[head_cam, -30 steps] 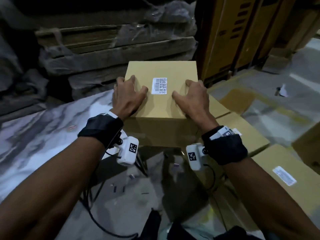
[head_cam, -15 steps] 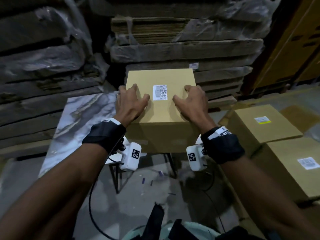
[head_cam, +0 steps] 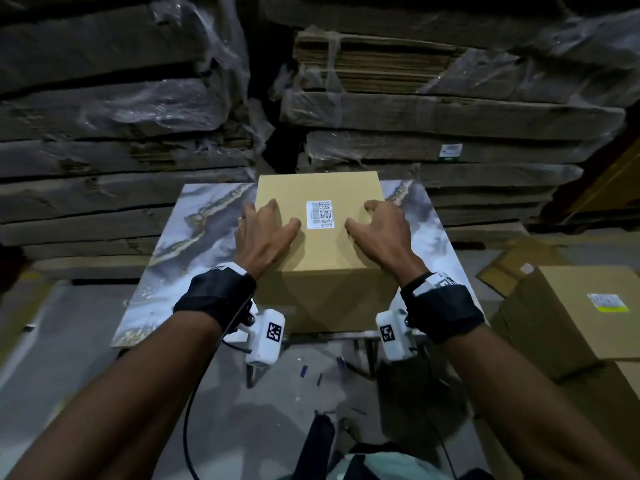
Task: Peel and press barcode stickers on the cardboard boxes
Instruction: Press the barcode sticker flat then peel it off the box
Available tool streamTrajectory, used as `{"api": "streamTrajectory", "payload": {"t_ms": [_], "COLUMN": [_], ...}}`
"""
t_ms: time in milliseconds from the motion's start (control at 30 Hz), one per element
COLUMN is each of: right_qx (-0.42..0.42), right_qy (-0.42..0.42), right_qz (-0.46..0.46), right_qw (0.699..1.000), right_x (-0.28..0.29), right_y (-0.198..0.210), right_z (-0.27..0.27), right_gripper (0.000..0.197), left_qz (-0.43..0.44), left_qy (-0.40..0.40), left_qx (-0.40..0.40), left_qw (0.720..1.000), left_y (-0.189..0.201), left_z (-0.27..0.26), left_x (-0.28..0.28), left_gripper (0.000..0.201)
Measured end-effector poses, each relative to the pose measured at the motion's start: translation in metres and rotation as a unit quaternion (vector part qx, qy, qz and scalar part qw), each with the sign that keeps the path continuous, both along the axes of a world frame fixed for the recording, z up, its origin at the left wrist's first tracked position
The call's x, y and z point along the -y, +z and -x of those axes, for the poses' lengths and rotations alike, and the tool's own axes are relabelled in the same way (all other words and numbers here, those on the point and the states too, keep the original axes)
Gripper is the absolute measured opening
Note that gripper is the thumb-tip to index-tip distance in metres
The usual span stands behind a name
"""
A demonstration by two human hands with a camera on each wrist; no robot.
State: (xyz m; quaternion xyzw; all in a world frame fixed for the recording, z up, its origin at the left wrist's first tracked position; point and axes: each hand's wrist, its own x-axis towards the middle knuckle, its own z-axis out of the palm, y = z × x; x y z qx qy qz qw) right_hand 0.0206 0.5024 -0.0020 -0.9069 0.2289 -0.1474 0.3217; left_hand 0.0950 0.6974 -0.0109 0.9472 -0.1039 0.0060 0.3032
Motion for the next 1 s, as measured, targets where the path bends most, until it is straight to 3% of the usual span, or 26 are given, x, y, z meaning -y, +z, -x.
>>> {"api": "streamTrajectory", "payload": {"t_ms": [400, 500, 700, 833, 1000], "right_qx": [-0.028, -0.047, -0.125, -0.176, -0.198], "right_qy": [0.082, 0.093, 0.124, 0.151, 0.235], "right_qz": [-0.008, 0.009, 0.051, 0.101, 0.189], "right_qw": [0.996, 0.995, 0.983, 0.967, 0.933], "right_x": [0.03, 0.038, 0.054, 0.061, 0.051], "right_y": [-0.018, -0.024, -0.02, -0.007, 0.006], "right_z": [-0.077, -0.089, -0.115, -0.136, -0.162], "right_gripper": [0.046, 0.055, 0.055, 0.043, 0.049], "left_qz": [-0.027, -0.036, -0.117, -0.142, -0.118], "left_qy": [0.016, 0.025, 0.028, -0.029, -0.14], "left_qx": [-0.02, -0.028, -0.044, -0.023, -0.021], "left_qw": [0.999, 0.999, 0.992, 0.989, 0.983], "left_y": [-0.022, -0.026, -0.017, -0.001, 0.007], "left_z": [-0.06, -0.067, -0.094, -0.117, -0.144], "left_x": [0.005, 0.007, 0.012, 0.022, 0.026], "left_gripper": [0.057, 0.058, 0.063, 0.067, 0.06]}}
